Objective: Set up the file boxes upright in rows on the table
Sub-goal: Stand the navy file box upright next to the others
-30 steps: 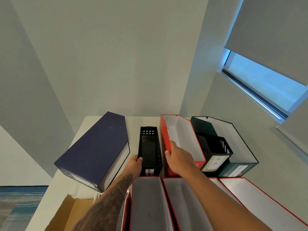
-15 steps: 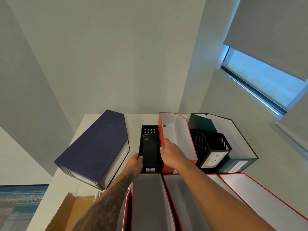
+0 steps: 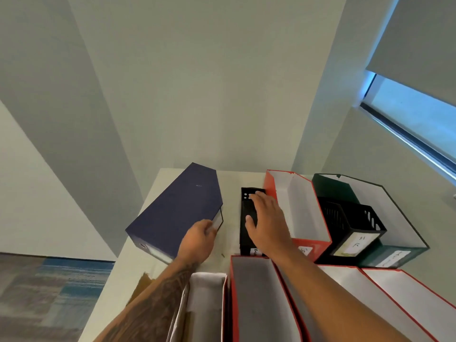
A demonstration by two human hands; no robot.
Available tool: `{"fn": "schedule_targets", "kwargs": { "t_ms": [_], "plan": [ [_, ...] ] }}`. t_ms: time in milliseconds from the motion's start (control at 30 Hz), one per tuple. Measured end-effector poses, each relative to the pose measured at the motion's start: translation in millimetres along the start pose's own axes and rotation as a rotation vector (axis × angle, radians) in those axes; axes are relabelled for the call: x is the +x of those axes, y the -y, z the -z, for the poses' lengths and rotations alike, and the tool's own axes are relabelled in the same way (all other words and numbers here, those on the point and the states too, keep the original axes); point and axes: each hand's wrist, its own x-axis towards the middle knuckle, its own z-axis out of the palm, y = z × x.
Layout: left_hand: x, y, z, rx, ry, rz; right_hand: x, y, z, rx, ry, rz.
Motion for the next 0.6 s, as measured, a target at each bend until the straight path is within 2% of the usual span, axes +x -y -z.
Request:
{"fn": "schedule_targets", "kwargs": {
  "t_ms": [67, 133, 267, 367, 433, 600],
  "plan": [
    [1, 20, 18, 0.082, -0.060, -0.039, -1, 28, -19, 0.094, 0.051, 0.006],
    [1, 41, 32, 0.193, -0.072, -0.040, -2, 52, -42, 0.201, 0.158, -0.069],
    [-8, 74, 46, 0.359, 0.034, 0.056, -8, 84, -88, 0.384, 0.406, -0.308],
    [-15, 92, 45, 0.385, 0.102, 0.138, -13, 104, -117, 0.468, 0.515, -0.429],
    [-18, 101, 44, 0.364, 0.131, 0.181, -16, 111, -135, 0.535, 0.535, -0.520],
    [-24, 107, 42, 0.399, 0.137, 0.148, -18, 121, -158, 0.852, 0.464, -0.799]
  ]
}}
